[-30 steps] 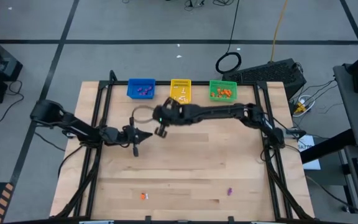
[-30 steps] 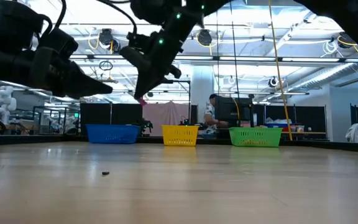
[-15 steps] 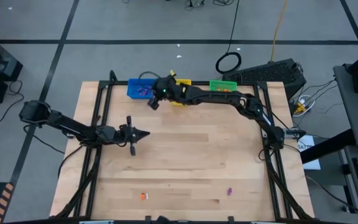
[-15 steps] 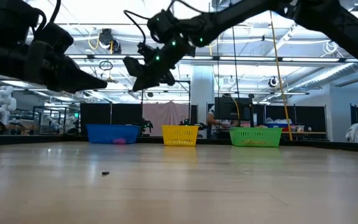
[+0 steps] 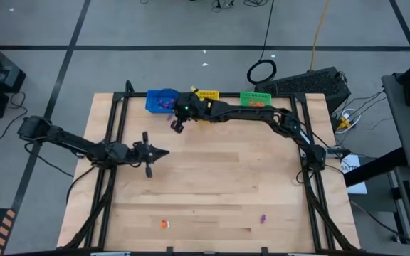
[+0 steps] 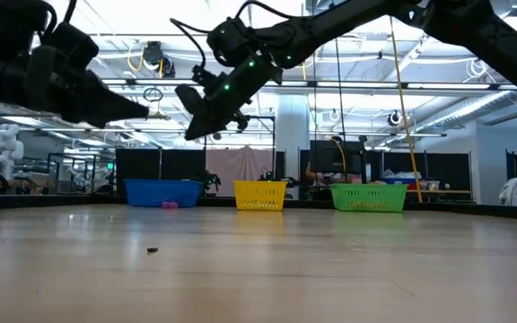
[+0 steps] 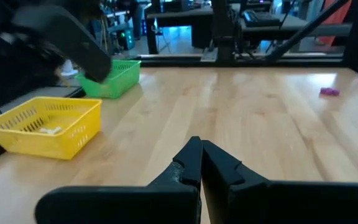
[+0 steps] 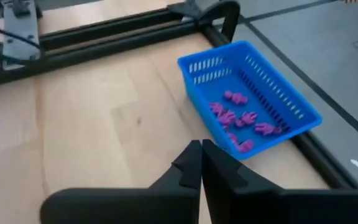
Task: Sort Halloween decoration
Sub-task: Put the violet skeleton toy into the blue bin
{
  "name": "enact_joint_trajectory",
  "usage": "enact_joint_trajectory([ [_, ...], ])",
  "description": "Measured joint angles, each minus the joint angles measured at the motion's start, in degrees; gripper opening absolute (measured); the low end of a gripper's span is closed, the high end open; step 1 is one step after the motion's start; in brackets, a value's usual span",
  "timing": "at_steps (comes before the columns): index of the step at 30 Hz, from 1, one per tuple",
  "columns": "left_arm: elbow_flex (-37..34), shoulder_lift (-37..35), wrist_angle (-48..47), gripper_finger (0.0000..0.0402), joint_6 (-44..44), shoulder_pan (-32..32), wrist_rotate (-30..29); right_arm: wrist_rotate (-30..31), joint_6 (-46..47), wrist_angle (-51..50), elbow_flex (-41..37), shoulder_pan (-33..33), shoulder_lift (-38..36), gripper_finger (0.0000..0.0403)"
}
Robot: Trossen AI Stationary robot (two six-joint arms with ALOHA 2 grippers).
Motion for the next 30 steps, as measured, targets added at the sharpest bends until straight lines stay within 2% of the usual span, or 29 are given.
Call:
enact_joint_trajectory([
  [4,0.00,-4.03,-8.27,0.0011,-3.56,0.11,-3.88,0.81,-0.98,-2.26,0.00,1.76,0.23,0.0023],
  [6,0.16,-5.67,-11.97,0.0011,-6.20,0.39,-6.89,4.50,-2.81,-5.90,-0.03,2.89,-1.24,0.0027],
  [10,3.17,-6.96,-24.58,0.0007,-10.84,3.08,-11.55,14.53,-6.38,-12.26,-0.04,5.13,-6.40,0.0005],
  [12,5.41,-6.96,-29.08,0.0002,-12.92,5.69,-11.63,15.49,-6.57,-11.23,-1.36,5.47,-8.52,0.0004],
  [14,7.21,-6.77,-33.31,0.0002,-13.49,8.73,-11.39,14.02,-6.81,-8.07,-6.03,5.47,-10.61,0.0001],
  [17,10.17,-6.18,-38.07,0.0001,-13.54,14.10,-8.82,9.02,-6.57,2.94,-17.18,5.45,-12.77,0.0001],
  [21,13.80,-2.82,-43.99,0.0000,-13.61,22.11,0.14,4.82,-4.12,20.60,-32.26,5.55,-18.16,0.0000],
  [26,19.22,5.74,-51.44,0.0000,-13.68,30.55,6.42,4.92,-2.65,32.92,-48.20,5.85,-27.13,0.0000],
  [30,21.58,13.49,-49.61,0.0002,-13.64,34.81,8.50,5.91,-3.91,39.79,-56.98,6.00,-35.47,0.0000],
])
